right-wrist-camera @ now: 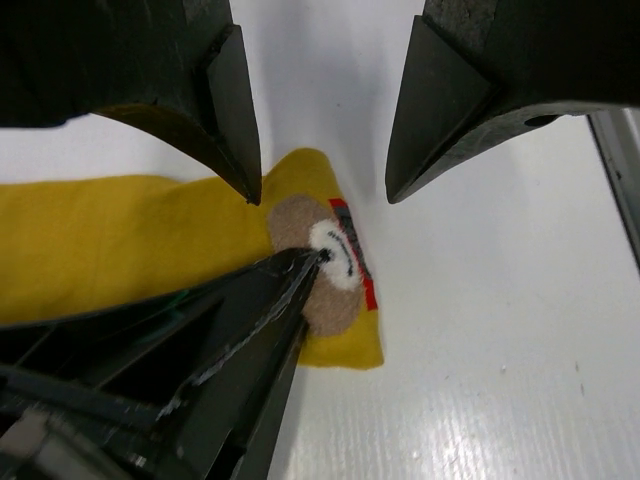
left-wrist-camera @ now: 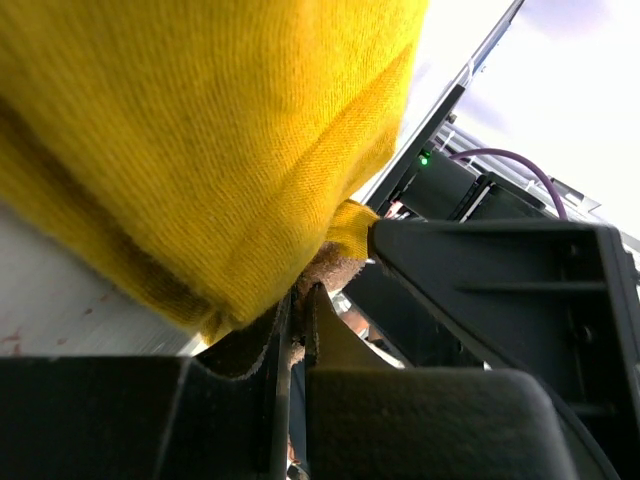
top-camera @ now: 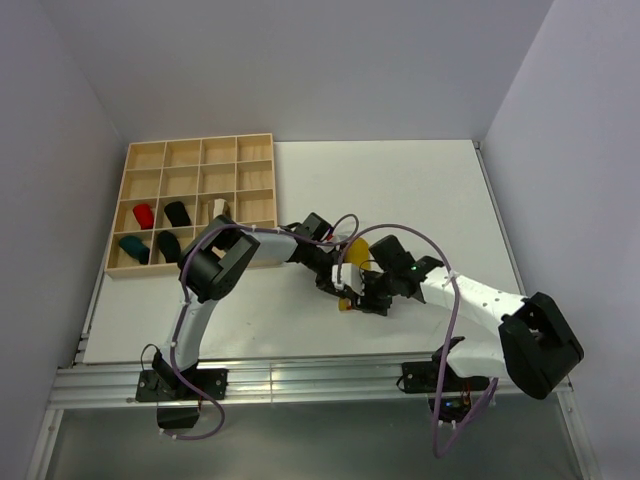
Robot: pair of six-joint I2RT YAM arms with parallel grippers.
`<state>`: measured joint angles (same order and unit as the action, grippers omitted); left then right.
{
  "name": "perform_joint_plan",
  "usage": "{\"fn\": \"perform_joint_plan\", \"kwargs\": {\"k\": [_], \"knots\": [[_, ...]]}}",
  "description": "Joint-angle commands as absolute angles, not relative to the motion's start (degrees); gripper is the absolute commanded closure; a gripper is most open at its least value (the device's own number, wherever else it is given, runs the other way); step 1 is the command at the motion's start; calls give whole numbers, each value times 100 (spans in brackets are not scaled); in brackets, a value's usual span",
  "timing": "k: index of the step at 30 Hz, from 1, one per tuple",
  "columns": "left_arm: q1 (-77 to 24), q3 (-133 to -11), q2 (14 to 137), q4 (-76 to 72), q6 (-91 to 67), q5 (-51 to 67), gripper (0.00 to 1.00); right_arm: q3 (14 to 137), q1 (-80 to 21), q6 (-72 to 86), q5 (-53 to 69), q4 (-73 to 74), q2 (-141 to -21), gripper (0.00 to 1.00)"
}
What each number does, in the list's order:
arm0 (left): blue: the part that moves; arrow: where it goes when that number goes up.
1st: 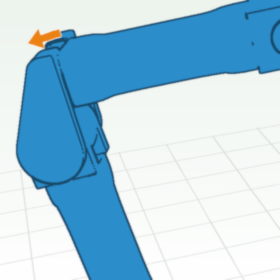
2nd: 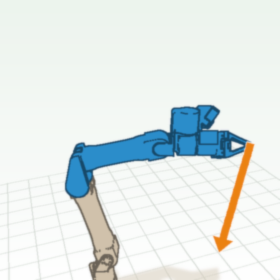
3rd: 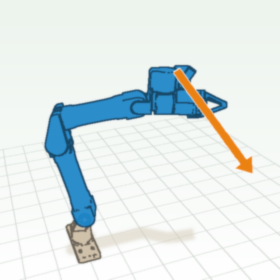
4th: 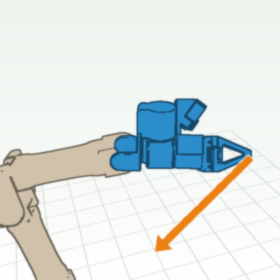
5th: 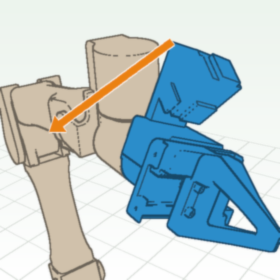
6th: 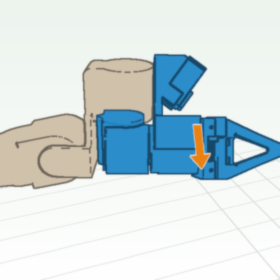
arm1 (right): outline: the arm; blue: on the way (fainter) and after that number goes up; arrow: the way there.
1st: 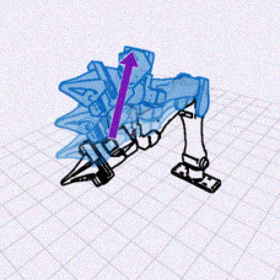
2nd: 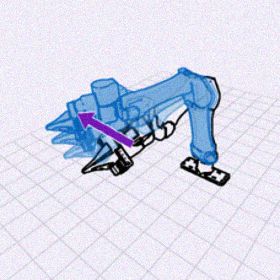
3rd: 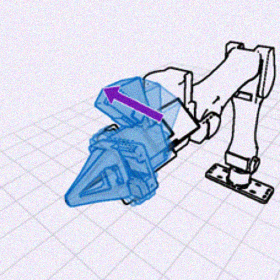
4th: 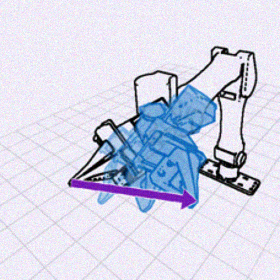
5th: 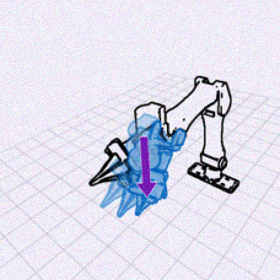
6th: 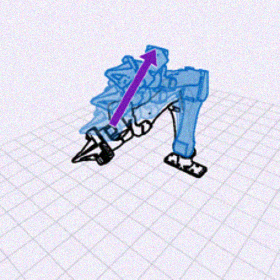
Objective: Roll the socks
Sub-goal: Roll the sock at the center of the board.
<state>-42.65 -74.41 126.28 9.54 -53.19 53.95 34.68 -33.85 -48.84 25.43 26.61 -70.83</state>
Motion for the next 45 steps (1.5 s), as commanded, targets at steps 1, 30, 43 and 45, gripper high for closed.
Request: {"fn": "perform_joint_plan", "kwargs": {"k": [1,30,43,45], "knots": [[-4201,-7295,13069,1617,-5353,4667,100,3498,-3577,-4781,2189,2110,-6935,40],[-4192,-7278,12938,1468,-5423,4641,89,3234,-4289,-4623,1521,1819,-7611,69],[-3990,-6882,12296,554,-6038,4123,72,3164,-4105,-4667,1977,2215,-7409,81],[-3964,-7109,12296,728,-5864,3886,71,3173,-4087,-4676,1986,2215,-7427,81]]}}
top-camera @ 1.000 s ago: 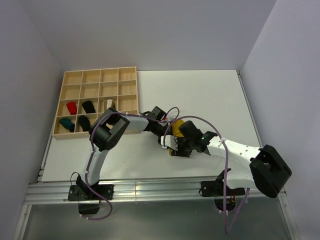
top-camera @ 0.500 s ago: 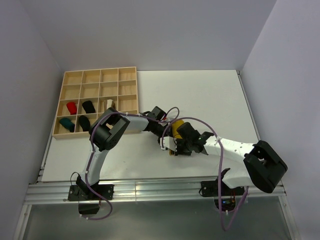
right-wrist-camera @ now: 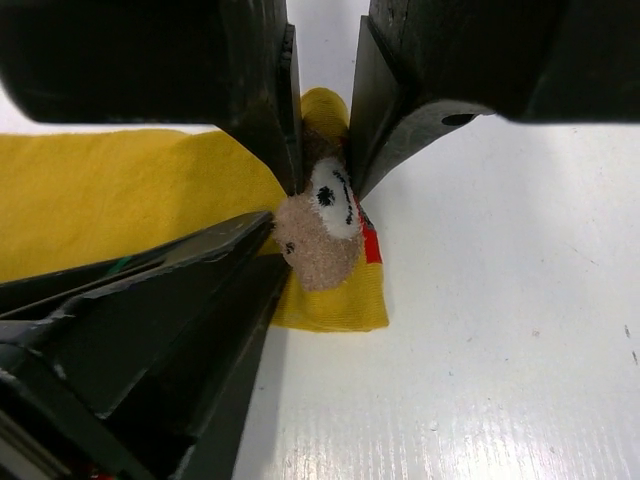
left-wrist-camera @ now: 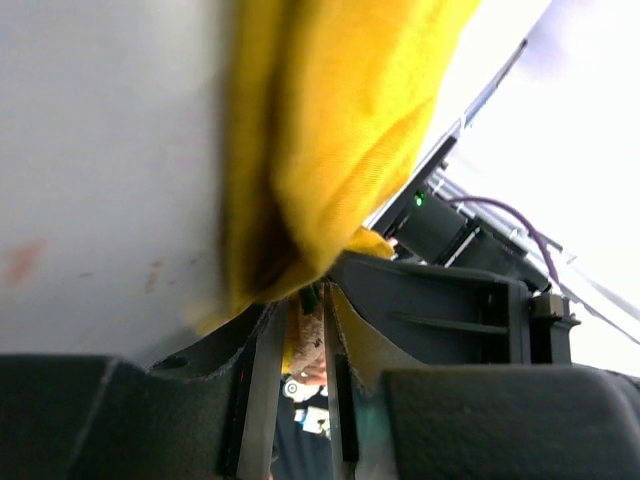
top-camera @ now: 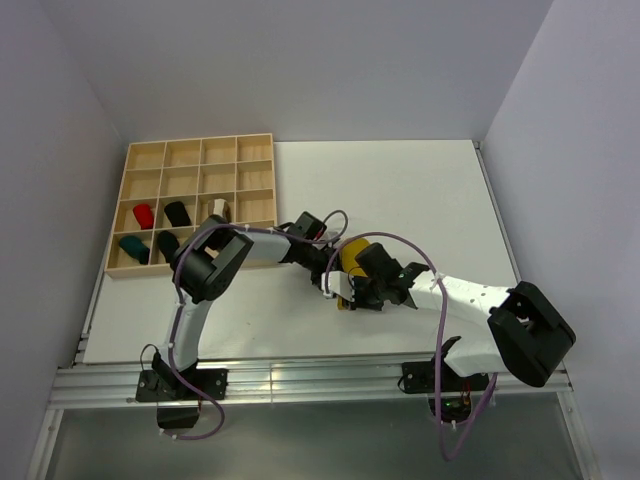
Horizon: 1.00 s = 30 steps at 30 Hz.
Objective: Roll the socks
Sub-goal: Roll the sock at the center of the board.
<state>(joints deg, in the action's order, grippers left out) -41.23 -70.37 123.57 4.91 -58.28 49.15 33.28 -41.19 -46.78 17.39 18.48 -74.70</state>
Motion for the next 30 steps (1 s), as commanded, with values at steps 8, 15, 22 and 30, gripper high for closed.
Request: {"fn": "perform_joint_plan", "kwargs": {"k": [8,15,22,30], "knots": [[-3753,-7988,12419,1896,-5248,3156,71,3278,-4052,-4702,2109,2276,-7523,81],[-3718,-8322,12331,2170,-4871,2954,72,3304,-3999,-4781,2083,2258,-7523,81],[-3709,-8992,12490,2559,-4035,2794,61,3401,-3990,-4816,2101,2347,-7567,81],[-3762,-9255,12858,2874,-3700,2935,59,3410,-3981,-4808,2136,2329,-7629,81]]}}
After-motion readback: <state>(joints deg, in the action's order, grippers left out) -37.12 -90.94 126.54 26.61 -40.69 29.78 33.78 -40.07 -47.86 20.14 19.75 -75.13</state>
